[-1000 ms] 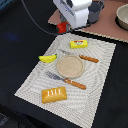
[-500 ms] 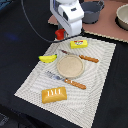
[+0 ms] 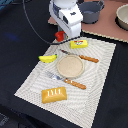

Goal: Interact with the objects in diverse but meaningful ways.

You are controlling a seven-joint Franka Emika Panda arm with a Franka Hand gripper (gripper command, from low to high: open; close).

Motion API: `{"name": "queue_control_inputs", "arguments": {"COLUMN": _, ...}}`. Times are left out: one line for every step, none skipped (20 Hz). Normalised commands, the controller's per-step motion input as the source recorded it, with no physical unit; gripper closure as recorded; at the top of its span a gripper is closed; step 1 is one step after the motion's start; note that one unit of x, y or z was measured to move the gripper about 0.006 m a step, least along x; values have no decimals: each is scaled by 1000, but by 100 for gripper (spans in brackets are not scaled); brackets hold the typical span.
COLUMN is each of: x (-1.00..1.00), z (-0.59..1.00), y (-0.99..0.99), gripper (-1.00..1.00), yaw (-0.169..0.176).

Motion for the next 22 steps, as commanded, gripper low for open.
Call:
{"name": "queue_control_inputs", "arguments": {"x": 0, "z": 23, "y": 474, "gripper": -100, "yaw": 43}}
{"name": "queue_control_inputs", "arguments": {"x": 0, "z": 100, "y": 451, "gripper": -100, "yaw": 30}}
{"name": "queue_control_inputs", "arguments": {"x": 14, "z": 137, "y": 389, "gripper": -100, "yaw": 26}}
{"name": "queue_control_inputs", "arguments": {"x": 94, "z": 149, "y": 343, "gripper": -100, "yaw": 12}}
{"name": "queue_control_inputs", "arguments": {"x": 103, "z": 143, "y": 303, "gripper": -100, "yaw": 10}}
{"name": "queue_control_inputs", "arguments": {"x": 86, "z": 149, "y": 269, "gripper": -100, "yaw": 0}}
{"name": "queue_control_inputs", "arguments": {"x": 203, "z": 191, "y": 209, "gripper": -100, "yaw": 0}}
{"name": "queue_control_inputs", "arguments": {"x": 369, "z": 291, "y": 140, "gripper": -100, "yaw": -44}}
{"name": "queue_control_inputs", "arguments": {"x": 589, "z": 409, "y": 0, "gripper": -100, "yaw": -100}}
{"name": "queue_control_inputs", "arguments": {"x": 626, "z": 474, "y": 0, "gripper": -100, "yaw": -119}}
{"name": "queue_control_inputs", "arguments": {"x": 809, "z": 526, "y": 0, "gripper": -100, "yaw": -128}}
{"name": "queue_control_inputs", "arguments": {"x": 843, "z": 503, "y": 0, "gripper": -100, "yaw": -135}}
{"name": "queue_control_inputs", "arguments": {"x": 809, "z": 451, "y": -69, "gripper": -100, "yaw": -153}}
{"name": "queue_control_inputs", "arguments": {"x": 769, "z": 317, "y": -163, "gripper": -100, "yaw": -178}}
{"name": "queue_control_inputs", "arguments": {"x": 754, "z": 154, "y": -237, "gripper": -100, "yaw": -192}}
{"name": "queue_control_inputs", "arguments": {"x": 746, "z": 49, "y": -200, "gripper": -100, "yaw": -197}}
{"name": "queue_control_inputs", "arguments": {"x": 783, "z": 0, "y": -100, "gripper": -100, "yaw": -176}}
{"name": "queue_control_inputs", "arguments": {"x": 823, "z": 0, "y": 0, "gripper": -100, "yaw": -151}}
{"name": "queue_control_inputs", "arguments": {"x": 846, "z": 0, "y": 0, "gripper": -100, "yaw": -139}}
{"name": "queue_control_inputs", "arguments": {"x": 877, "z": 0, "y": 0, "gripper": -100, "yaw": -122}}
{"name": "queue_control_inputs", "arguments": {"x": 917, "z": 0, "y": 0, "gripper": -100, "yaw": -101}}
{"name": "queue_control_inputs", "arguments": {"x": 926, "z": 0, "y": 0, "gripper": -100, "yaw": -93}}
